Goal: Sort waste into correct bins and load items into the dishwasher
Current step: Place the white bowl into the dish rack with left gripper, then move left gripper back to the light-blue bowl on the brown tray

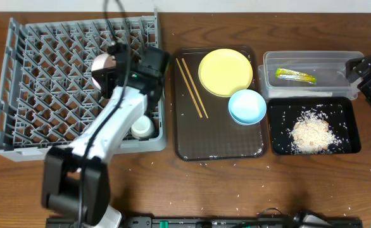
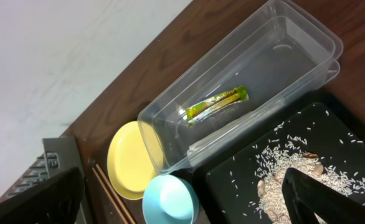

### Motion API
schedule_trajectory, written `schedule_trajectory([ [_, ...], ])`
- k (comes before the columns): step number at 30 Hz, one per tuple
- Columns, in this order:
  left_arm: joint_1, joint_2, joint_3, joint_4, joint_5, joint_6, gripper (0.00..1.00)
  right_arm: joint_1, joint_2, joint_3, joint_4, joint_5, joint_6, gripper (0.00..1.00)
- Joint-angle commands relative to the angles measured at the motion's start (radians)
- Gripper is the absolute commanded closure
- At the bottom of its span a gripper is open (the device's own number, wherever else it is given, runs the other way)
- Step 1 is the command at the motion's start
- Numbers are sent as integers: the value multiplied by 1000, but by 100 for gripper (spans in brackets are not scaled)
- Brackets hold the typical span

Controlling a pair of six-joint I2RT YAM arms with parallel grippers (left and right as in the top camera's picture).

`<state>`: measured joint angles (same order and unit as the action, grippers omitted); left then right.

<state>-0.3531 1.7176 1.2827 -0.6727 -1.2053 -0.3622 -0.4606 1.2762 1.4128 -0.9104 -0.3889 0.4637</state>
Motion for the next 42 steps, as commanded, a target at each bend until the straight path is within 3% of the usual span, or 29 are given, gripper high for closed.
schedule_trajectory([
  [1,-61,95,-16,0,-166,-9,93,-4,1,14,-3,-3,3,1],
  [17,-158,186,-18,-106,-154,-5,92,-4,1,14,-3,-3,3,1],
  [18,-166,186,-18,-123,-138,-5,90,-4,1,14,-3,-3,3,1],
  [19,-175,186,-18,-139,-111,-5,76,-4,1,14,-3,-3,3,1],
  [23,-190,184,-18,-154,-35,-4,54,-4,1,14,-3,-3,3,1],
  [26,-195,174,-13,-157,26,-4,46,-4,1,14,-3,-3,3,1],
  [32,-196,80,19,-161,243,31,39,-4,1,14,-3,-3,3,1],
  [39,-195,-147,26,-132,737,27,27,-4,1,14,-3,-3,3,1],
  [42,-195,-188,26,-74,826,17,26,-4,1,14,-3,-3,3,1],
])
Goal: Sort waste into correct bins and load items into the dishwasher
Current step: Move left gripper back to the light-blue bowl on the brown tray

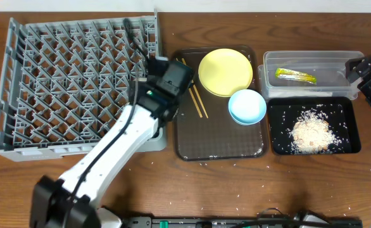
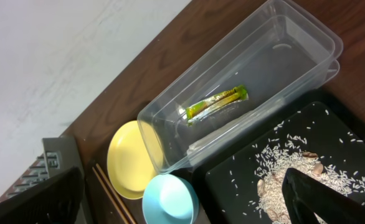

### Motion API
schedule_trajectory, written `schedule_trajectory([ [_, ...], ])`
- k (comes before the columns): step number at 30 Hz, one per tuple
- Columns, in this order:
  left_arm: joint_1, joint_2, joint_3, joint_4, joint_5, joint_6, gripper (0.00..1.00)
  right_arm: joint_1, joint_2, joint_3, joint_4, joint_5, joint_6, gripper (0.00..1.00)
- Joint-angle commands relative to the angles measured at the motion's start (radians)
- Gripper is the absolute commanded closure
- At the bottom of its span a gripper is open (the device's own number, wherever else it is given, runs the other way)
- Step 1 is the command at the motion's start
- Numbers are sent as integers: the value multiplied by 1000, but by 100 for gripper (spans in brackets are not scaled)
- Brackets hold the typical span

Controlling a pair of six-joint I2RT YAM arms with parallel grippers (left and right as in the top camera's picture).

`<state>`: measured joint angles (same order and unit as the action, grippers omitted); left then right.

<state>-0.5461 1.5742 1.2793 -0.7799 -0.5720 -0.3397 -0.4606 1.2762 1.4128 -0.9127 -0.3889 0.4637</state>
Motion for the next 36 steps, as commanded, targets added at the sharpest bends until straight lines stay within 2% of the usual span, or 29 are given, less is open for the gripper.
schedule_trajectory([
  [1,2,-47,29,53,195,-5,26,-4,1,14,-1,-3,3,1],
  [5,18,-39,29,76,229,-9,26,-4,1,14,-1,-3,3,1],
  [8,19,-39,29,118,329,-10,26,-4,1,14,-1,-3,3,1],
  [10,18,-31,28,158,443,-16,26,-4,1,14,-1,-3,3,1],
  [14,16,48,28,268,689,-111,27,-4,1,14,-1,-3,3,1],
  [21,12,255,28,483,983,-259,28,-4,1,14,-1,-3,3,1],
  [25,-24,333,28,557,1017,-277,27,-4,1,14,-2,-3,3,1],
  [36,-99,452,28,601,1016,-316,27,-4,1,14,-2,-3,3,1],
])
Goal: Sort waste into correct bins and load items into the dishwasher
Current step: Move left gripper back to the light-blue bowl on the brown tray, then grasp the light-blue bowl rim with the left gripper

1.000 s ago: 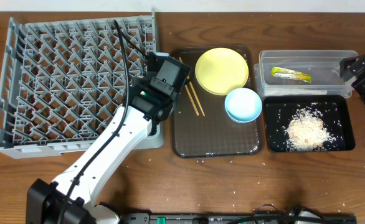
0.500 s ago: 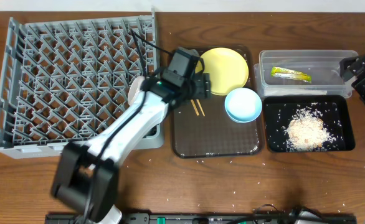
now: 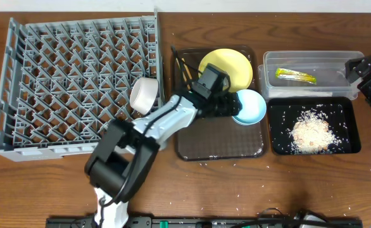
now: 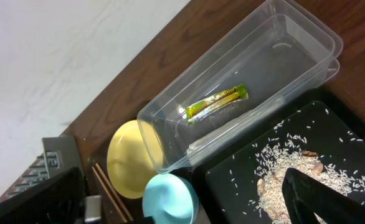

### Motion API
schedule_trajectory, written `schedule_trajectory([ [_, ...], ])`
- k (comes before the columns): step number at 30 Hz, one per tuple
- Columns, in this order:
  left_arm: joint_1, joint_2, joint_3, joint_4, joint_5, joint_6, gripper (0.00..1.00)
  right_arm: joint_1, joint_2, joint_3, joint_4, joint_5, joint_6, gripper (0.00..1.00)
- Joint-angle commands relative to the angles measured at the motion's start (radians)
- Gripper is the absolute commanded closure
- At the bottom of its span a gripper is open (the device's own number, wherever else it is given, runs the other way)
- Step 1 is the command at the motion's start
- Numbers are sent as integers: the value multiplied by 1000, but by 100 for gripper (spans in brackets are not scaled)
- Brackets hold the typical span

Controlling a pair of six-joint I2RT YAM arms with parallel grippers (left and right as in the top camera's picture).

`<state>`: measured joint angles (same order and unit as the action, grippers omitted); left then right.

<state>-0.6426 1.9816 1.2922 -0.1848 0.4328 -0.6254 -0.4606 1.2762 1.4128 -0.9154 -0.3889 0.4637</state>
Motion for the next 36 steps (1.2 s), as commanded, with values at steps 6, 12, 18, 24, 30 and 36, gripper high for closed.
schedule_trajectory([
  [6,-14,67,15,0,-91,-42,44,-4,1,14,1,-3,3,1],
  [12,-15,64,16,-68,-140,-43,57,-4,1,14,1,-3,3,1],
  [18,-16,18,47,-196,-264,-50,59,-4,1,14,1,-3,3,1],
  [24,-23,10,48,-166,-268,-47,58,-4,1,14,1,-3,3,1],
  [30,-31,37,48,-161,-239,-81,67,-4,1,14,-2,-3,3,1],
  [36,-40,40,47,-163,-239,-95,81,-4,1,14,-2,-3,3,1],
])
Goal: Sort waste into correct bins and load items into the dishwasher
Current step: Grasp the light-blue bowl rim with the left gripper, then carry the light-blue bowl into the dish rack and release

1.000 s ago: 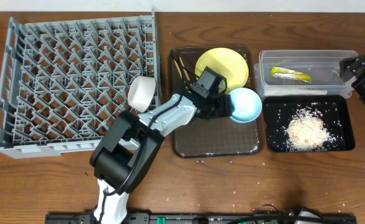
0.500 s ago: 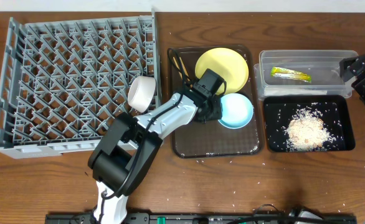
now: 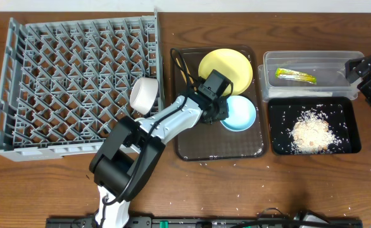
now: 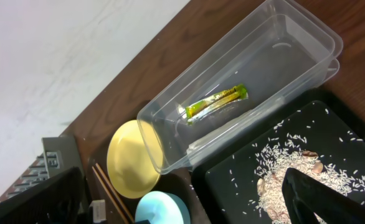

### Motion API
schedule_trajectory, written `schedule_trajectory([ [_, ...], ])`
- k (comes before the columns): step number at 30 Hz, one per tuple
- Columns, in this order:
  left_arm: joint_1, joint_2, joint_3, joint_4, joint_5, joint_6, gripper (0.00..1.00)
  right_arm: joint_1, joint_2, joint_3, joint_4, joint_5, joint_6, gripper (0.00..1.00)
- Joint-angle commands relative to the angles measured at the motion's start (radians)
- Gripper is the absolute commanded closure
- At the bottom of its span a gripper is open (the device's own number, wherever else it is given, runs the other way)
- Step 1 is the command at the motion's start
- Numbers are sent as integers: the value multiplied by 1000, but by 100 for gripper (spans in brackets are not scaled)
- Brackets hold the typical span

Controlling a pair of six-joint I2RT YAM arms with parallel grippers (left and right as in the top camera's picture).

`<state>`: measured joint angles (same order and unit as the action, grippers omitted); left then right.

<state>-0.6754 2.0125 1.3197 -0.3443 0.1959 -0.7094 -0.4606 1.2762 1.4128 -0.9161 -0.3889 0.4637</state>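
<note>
My left gripper (image 3: pixel 216 113) is over the brown tray (image 3: pixel 217 142), shut on the left rim of the blue bowl (image 3: pixel 241 114). Behind the bowl on the tray are the yellow plate (image 3: pixel 226 66) and a pair of chopsticks (image 4: pixel 104 183). A white cup (image 3: pixel 144 95) lies on its side in the grey dish rack (image 3: pixel 46 76). My right gripper (image 3: pixel 368 75) hangs open at the far right, above the bins, holding nothing. The left wrist view is not given.
A clear plastic bin (image 3: pixel 271 60) at the back right holds a green wrapper (image 3: pixel 295 76). In front of it a black bin (image 3: pixel 280 145) holds a heap of rice (image 3: pixel 311 132). Loose grains are scattered on the wooden table near the front edge.
The blue bowl has shifted a little left and toward the front of the tray, with my left gripper on its rim. The right arm has not moved.
My left gripper was over the dish rack with a white cup at its fingers. Then it was at the rack's right edge. Then it had reached the blue bowl on the tray, the cup lying in the rack. Now the bowl has shifted with the gripper.
</note>
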Motion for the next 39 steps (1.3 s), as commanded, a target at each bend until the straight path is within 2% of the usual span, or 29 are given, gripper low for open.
schedule_trajectory([
  [1,-7,10,19,-3,-2,-11,85,-4,1,14,-1,-3,3,1],
  [3,-6,10,13,-2,-3,-11,92,-4,2,14,-1,-3,3,1],
  [11,-5,22,-1,17,-2,-6,93,-4,2,14,-1,-3,3,1],
  [13,-3,-10,-1,20,12,45,93,-4,2,14,-1,-3,3,1],
  [19,10,-219,-1,16,13,179,93,-4,2,14,-1,-3,3,1],
  [24,117,-376,-1,5,-13,247,93,-4,2,14,-1,-3,3,1],
  [27,184,-413,-1,-2,-133,300,93,-4,2,14,-1,-3,3,1],
  [31,280,-425,-1,14,-465,404,92,-4,2,14,-1,-3,3,1],
  [32,301,-425,-1,34,-590,447,93,-4,2,14,-1,-3,3,1],
  [34,318,-425,-1,64,-712,497,93,-4,2,14,-1,-3,3,1],
  [36,346,-415,-1,137,-877,612,93,-4,2,14,-1,-3,3,1],
  [39,378,-378,-1,201,-974,711,93,-4,2,14,-1,-3,3,1],
])
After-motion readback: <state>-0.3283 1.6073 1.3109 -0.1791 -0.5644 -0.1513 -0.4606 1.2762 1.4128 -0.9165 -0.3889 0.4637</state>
